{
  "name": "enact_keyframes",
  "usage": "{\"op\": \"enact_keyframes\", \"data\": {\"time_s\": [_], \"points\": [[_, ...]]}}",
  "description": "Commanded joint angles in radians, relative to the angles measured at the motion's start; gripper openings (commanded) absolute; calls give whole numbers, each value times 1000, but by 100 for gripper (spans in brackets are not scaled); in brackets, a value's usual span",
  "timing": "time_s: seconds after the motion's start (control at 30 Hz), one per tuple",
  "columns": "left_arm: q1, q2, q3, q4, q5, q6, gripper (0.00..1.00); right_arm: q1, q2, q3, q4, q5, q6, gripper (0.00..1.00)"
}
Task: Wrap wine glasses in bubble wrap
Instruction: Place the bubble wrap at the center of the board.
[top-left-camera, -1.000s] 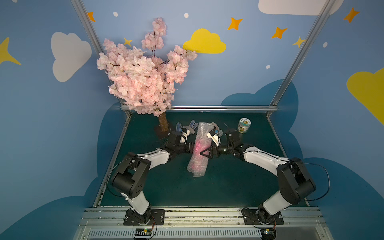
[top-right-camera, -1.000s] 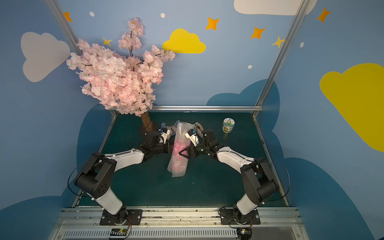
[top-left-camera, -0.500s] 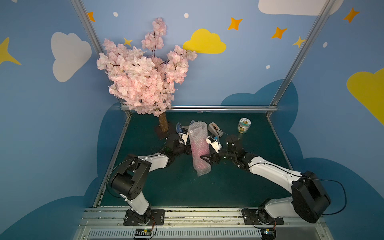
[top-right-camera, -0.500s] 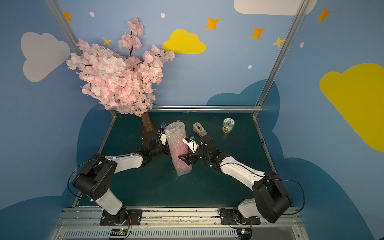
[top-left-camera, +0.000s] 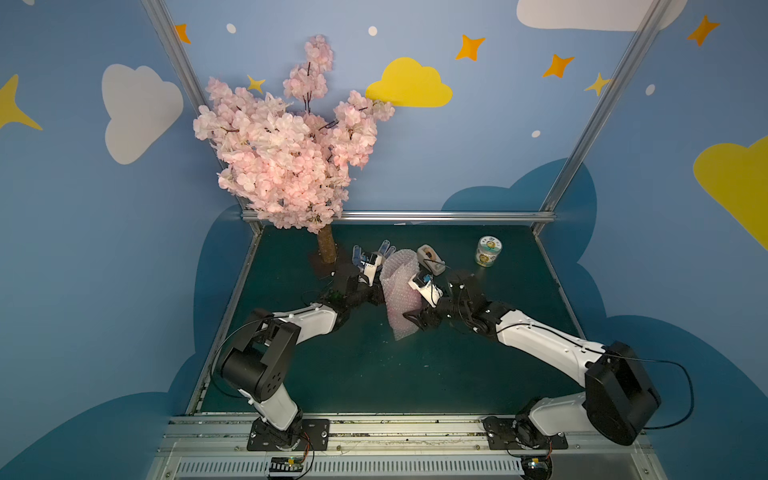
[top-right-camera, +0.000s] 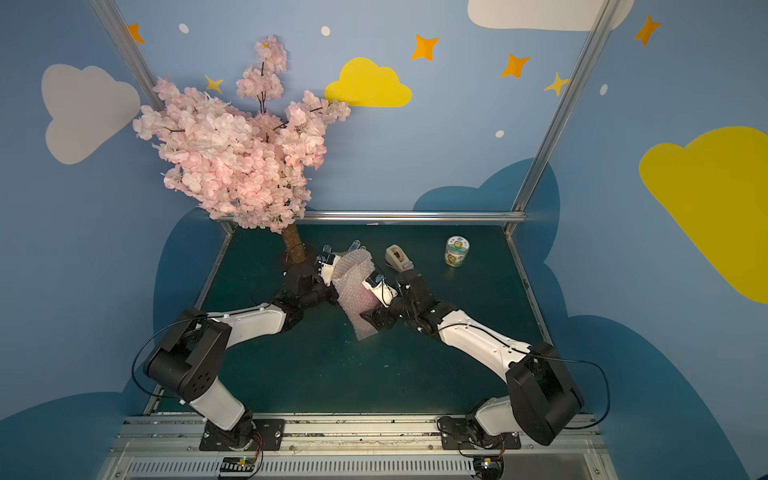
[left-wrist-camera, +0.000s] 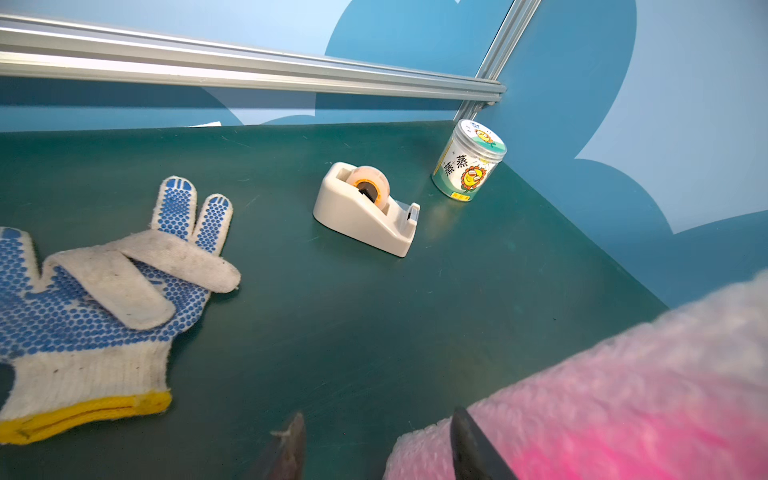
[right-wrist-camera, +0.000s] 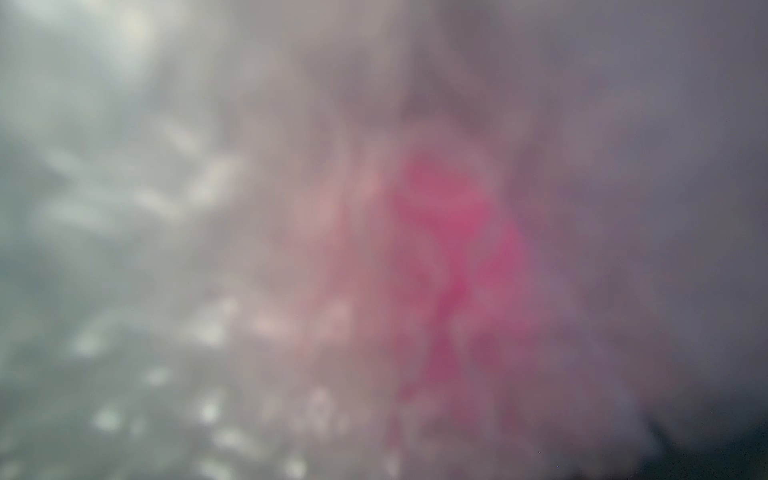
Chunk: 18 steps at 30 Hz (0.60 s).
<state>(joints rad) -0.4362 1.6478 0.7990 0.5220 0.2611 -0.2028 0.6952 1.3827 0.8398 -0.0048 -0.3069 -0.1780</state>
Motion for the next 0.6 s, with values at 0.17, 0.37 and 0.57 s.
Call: {"op": "enact_keyframes", "data": {"time_s": [0.17, 0.37, 0.57], "points": [[7, -54, 3, -63, -90, 18, 59, 0, -88, 19, -81, 8, 20, 84], [15, -108, 34, -177, -184, -3, 59, -3, -183, 26, -158, 68, 13, 84], [56, -193, 79, -364, -230, -121, 58, -30, -277, 36, -217, 67, 88, 83]]}}
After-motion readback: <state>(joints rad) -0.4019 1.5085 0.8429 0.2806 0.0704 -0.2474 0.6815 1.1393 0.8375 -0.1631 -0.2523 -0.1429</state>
